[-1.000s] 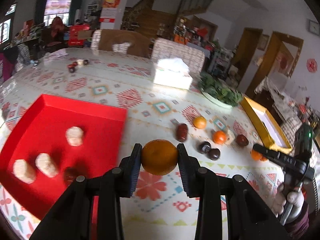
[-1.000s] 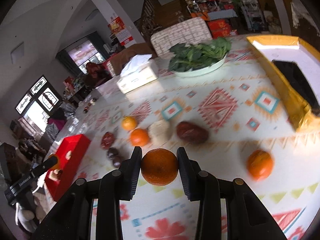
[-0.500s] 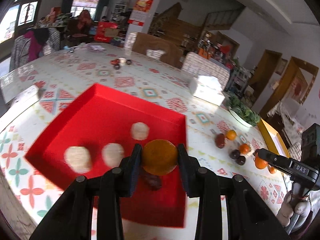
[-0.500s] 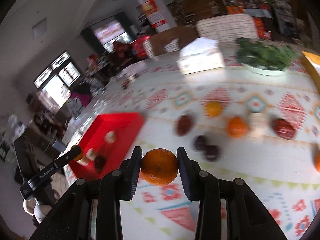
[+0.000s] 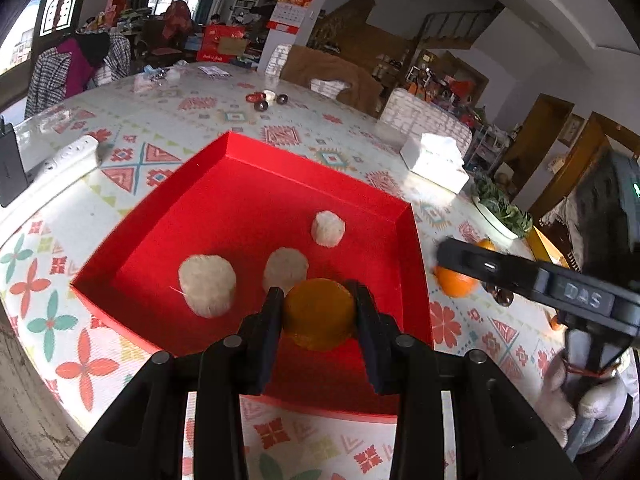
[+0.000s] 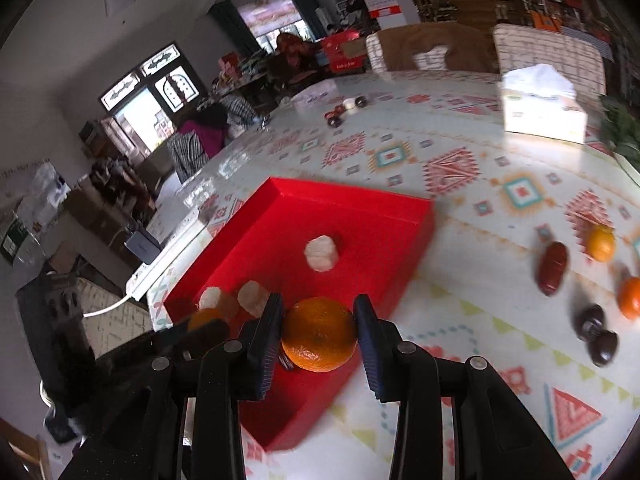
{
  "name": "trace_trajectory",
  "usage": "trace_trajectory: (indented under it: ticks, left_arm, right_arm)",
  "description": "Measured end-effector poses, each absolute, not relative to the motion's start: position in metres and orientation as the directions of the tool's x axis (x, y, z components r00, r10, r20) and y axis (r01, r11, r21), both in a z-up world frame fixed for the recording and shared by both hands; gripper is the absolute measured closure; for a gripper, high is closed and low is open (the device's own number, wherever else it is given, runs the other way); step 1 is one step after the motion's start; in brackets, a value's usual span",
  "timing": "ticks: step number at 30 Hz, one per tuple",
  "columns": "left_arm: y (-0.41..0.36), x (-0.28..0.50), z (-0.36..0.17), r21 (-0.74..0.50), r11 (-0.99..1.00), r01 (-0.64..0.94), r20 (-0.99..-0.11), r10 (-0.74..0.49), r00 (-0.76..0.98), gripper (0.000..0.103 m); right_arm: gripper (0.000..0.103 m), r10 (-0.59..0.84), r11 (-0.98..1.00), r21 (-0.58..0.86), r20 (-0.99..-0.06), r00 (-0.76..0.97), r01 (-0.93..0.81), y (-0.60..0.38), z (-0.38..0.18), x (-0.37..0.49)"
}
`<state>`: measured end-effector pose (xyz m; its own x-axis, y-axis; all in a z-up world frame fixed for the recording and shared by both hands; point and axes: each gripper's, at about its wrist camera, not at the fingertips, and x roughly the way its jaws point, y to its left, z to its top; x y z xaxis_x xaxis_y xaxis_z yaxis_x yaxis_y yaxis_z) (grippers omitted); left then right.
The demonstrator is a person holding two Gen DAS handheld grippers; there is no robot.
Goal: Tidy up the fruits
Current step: 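Carry both oranges into the red tray and open the left tool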
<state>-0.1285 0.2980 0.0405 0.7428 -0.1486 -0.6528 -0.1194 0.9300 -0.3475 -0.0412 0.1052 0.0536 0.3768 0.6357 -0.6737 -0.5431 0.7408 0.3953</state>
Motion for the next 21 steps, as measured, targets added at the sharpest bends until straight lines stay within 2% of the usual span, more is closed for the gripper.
trace_trajectory:
  ticks: [9,13,17,19,21]
  left_arm:
    - [0.303,-0.125,0.031,-0.363,0.924,-0.121,-0.664,-0.165,0.729,0.068]
    - [0.304,-0.124,0.032,-0.364,0.924,-0.114,-0.659,-0.169,0.733,0.058]
    - [0.304,-0.123,0.036,-0.371,0.922,-0.111,-0.653,-0.173,0.737,0.057]
    - [0.305,-0.123,0.037,-0.374,0.92,-0.114,-0.65,-0.172,0.74,0.051]
    - [0.306,-0.124,0.04,-0.378,0.918,-0.121,-0.646,-0.168,0.745,0.051]
  right_arm:
    - [0.063,0.588,0.763,0.355,-0.729,0.352,-0.54,0.147,0.031,-0.017]
    - [0.062,0.581,0.771,0.361,-0.737,0.347,-0.524,0.152,0.024,-0.009]
    - [0.062,0.597,0.765,0.384,-0.725,0.344,-0.517,0.151,0.024,-0.006]
    - [0.062,0.6,0.763,0.382,-0.72,0.349,-0.522,0.151,0.027,-0.007]
    - [0.062,0.602,0.761,0.379,-0.714,0.357,-0.527,0.15,0.03,-0.008]
